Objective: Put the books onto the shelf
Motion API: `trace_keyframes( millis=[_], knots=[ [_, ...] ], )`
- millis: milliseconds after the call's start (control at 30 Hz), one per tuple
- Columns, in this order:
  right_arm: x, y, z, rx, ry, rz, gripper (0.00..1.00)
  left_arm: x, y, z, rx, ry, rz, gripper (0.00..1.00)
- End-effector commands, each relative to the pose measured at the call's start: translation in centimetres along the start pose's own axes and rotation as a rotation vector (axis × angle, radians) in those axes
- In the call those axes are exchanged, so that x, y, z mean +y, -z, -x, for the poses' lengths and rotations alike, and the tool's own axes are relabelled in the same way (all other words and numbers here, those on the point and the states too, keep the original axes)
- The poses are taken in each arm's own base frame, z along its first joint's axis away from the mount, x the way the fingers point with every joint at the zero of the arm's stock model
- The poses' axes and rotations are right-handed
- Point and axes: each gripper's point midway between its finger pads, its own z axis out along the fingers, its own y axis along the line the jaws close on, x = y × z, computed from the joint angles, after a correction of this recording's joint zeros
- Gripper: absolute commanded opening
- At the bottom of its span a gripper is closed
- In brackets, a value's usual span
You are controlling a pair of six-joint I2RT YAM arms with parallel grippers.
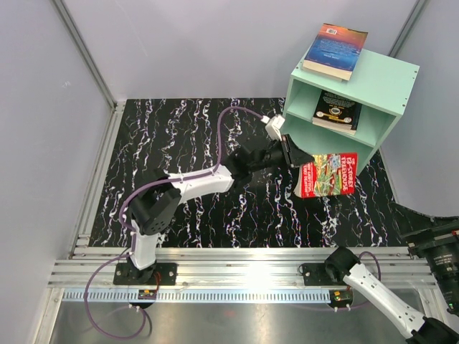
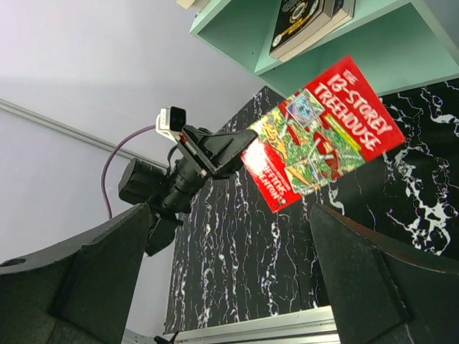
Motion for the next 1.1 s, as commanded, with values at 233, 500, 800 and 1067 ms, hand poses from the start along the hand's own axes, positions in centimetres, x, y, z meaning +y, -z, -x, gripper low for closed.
trace_keyframes(
  millis=[233, 500, 800, 1067],
  knots=[
    [-0.8, 0.5, 1.0, -0.031, -0.028, -0.008, 1.00, -9.8, 0.9, 14.0, -0.437, 0.173, -0.350, 0.00],
    [-1.6, 1.2, 1.4, -0.036, -0.049, -0.009, 1.00, -8.3, -2.4, 16.6, -0.489, 0.295, -0.341, 0.00],
    [-3.1, 2.1, 2.5, -0.060, -0.066, -0.023, 1.00, -5.9, -5.5, 15.5, -0.429, 0.318, -0.253, 0.00],
    [-4.2, 2.2, 2.7, -0.058, -0.098, -0.018, 1.00, -2.5, -5.8, 12.1, -0.340, 0.316, -0.152, 0.00]
  ],
)
